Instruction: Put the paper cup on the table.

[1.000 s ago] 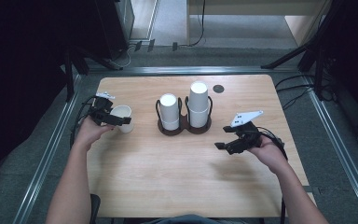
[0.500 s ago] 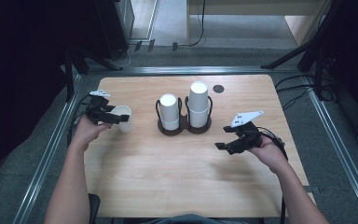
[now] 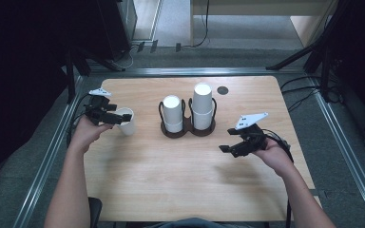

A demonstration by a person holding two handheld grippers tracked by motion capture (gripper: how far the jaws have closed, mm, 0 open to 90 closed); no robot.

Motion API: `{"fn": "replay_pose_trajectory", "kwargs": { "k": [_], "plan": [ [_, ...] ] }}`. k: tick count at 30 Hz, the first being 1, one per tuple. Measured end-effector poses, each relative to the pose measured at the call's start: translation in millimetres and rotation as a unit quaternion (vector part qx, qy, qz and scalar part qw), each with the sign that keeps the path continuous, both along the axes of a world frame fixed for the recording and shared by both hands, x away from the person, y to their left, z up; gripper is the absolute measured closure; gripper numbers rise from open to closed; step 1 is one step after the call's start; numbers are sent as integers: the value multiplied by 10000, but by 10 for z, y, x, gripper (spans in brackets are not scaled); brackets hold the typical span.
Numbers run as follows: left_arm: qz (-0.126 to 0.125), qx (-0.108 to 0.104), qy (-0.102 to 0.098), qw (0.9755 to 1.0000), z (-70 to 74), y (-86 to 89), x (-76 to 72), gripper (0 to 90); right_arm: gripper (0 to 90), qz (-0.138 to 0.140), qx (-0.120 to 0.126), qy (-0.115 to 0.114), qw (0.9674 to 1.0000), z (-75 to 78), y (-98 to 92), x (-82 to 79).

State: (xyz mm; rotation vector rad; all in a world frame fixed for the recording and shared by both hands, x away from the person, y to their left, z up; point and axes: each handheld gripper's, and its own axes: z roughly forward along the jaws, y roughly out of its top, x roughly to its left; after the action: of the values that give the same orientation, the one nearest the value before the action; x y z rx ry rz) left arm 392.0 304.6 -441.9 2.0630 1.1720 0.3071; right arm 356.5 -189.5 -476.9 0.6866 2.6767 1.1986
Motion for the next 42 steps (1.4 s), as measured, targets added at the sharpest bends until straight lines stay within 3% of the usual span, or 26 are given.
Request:
{"fn": "replay_pose_trajectory", "kwargs": {
  "k": [6,9,15,23,38,42],
  "plan": [
    [-116,-32,-14,9999,94,-101,-47,104,237,-11,5,-7,10000,7,-12,2],
    [-129,51,-52,9999,145,-183,-72,119,238,-13,2,-5,10000,7,-9,0],
    [-398,-129,-48,9991,195,-335,-115,119,237,-9,-23,13,10000,12,1,-9],
    [-652,-283,6,9975,171,-490,-176,116,238,38,-12,-19,10000,23,15,-9],
    [-1081,-144,-173,9939,25,-786,-384,96,238,124,0,-28,9999,29,72,33],
    [-1188,-163,-141,9927,-39,-879,-428,96,237,158,2,9,9999,28,100,49]
  ]
}}
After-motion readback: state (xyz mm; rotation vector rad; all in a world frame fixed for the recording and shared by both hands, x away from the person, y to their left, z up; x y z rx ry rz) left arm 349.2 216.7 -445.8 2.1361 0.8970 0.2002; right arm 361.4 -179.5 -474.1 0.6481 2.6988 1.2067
